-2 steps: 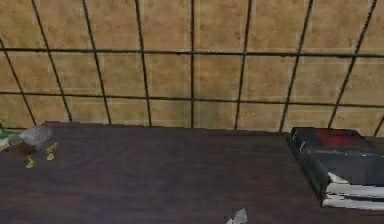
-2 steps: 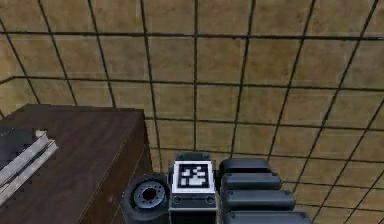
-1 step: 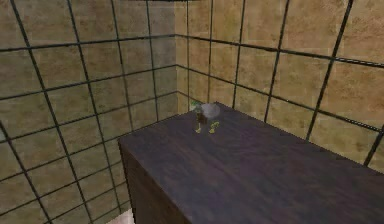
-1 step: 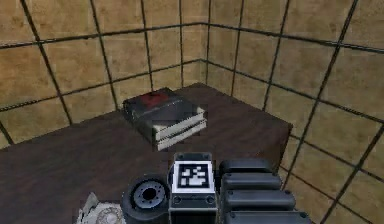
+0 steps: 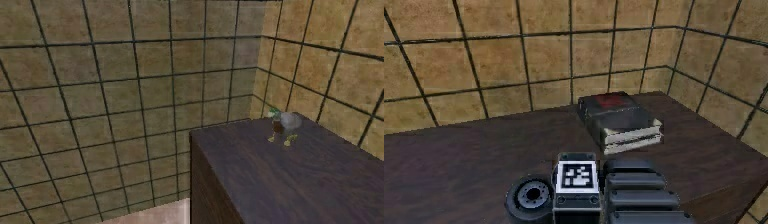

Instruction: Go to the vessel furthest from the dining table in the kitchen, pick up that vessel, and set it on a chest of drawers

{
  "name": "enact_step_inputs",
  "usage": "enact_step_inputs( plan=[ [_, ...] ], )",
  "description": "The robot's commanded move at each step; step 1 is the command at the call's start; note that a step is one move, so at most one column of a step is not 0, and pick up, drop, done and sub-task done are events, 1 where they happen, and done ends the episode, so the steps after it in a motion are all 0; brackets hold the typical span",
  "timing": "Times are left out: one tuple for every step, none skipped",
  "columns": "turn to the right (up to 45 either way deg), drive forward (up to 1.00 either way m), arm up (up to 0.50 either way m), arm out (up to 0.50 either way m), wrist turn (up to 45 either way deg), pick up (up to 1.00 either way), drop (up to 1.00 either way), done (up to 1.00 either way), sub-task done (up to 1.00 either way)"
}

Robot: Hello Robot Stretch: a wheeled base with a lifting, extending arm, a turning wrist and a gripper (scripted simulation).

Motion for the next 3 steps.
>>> enact_step_inputs(
  plan=[
    [0.0,0.00,0.00,0.14,0.0,0.00,0.00,0.00,0.00],
    [0.0,0.00,0.00,0.00,45.0,0.00,0.00,0.00,0.00],
    [0.0,0.00,0.00,0.00,45.0,0.00,0.00,0.00,0.00]
  ],
)
